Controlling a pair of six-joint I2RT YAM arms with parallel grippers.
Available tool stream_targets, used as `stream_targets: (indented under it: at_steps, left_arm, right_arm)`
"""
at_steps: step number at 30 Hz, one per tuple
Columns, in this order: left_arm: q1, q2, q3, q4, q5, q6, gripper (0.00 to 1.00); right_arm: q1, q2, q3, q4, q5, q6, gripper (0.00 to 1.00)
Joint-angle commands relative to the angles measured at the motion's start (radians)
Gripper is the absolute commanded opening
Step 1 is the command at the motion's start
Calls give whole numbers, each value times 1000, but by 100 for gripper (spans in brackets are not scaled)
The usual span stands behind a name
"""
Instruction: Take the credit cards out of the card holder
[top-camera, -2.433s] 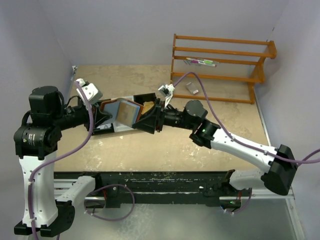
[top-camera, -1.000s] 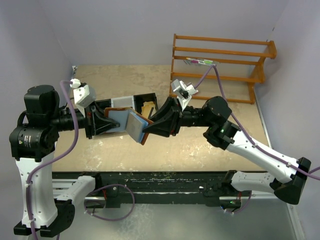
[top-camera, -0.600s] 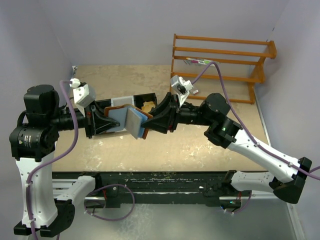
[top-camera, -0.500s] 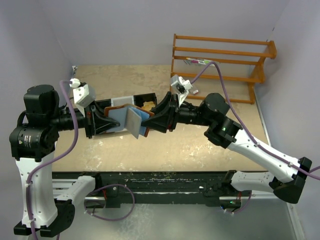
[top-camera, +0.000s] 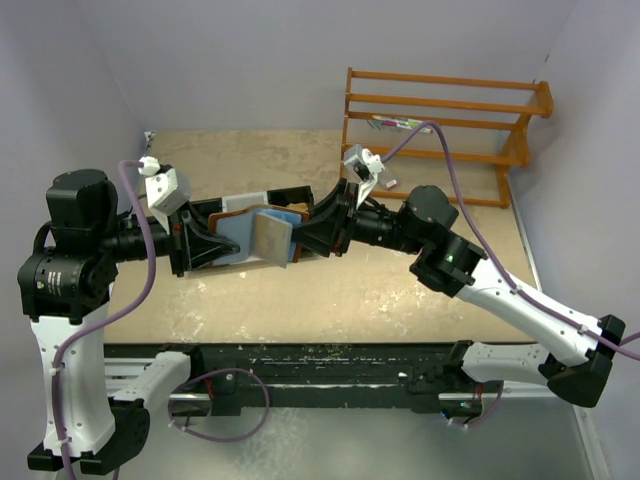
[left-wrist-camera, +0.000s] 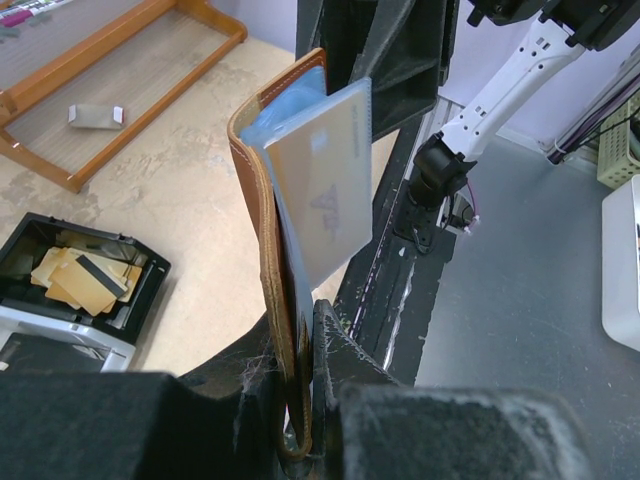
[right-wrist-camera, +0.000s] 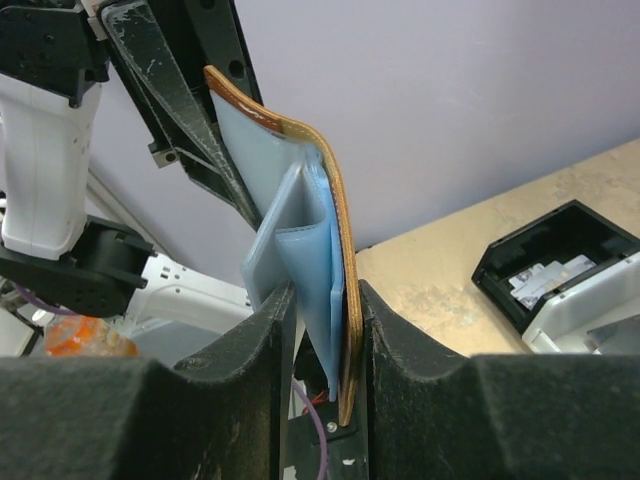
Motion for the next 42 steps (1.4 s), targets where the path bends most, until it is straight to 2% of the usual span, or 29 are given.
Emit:
stream_targets:
  at_steps: [1,6,12,16,20,23,32,35,39,42]
  left_arm:
    - [-3,-2,35,36,52,-19,0]
    - [-2,-21,-29,100,91,-70,0]
    - [-2,-25,-98,168,119,-101,0]
    - [-3,-32,-103,178,106,-101,1]
    - [-4,-51,-123,200,99,-96,17]
    - [-2,-61,-128,195,102,-80,24]
    - [-3,-73,-130,152,139,-52,36]
    - [-2,-84,-127,118,142,-12,42]
    - [-3,-96,-94,55,77,95,46]
    - [-3,-100,-81,41,37,118,46]
  right_arm:
    - [9,-22,49,26,86,1,31]
    - [62,17,80,8,161,8,32]
    - [167,78,157,-130,379,-59,33]
    - [227,98,204,-212,562,-94,25]
    - [306,115,258,-251,697,-155,5]
    - [361,134,306,-291,801,-193,0]
    - [532,252,452,-377,1100,-285,0]
    - [553,287,506,-408,1210,-317,0]
    - [557,263,481,-365,1265,-384,0]
    - [558,233,439,-309,1270,-430,0]
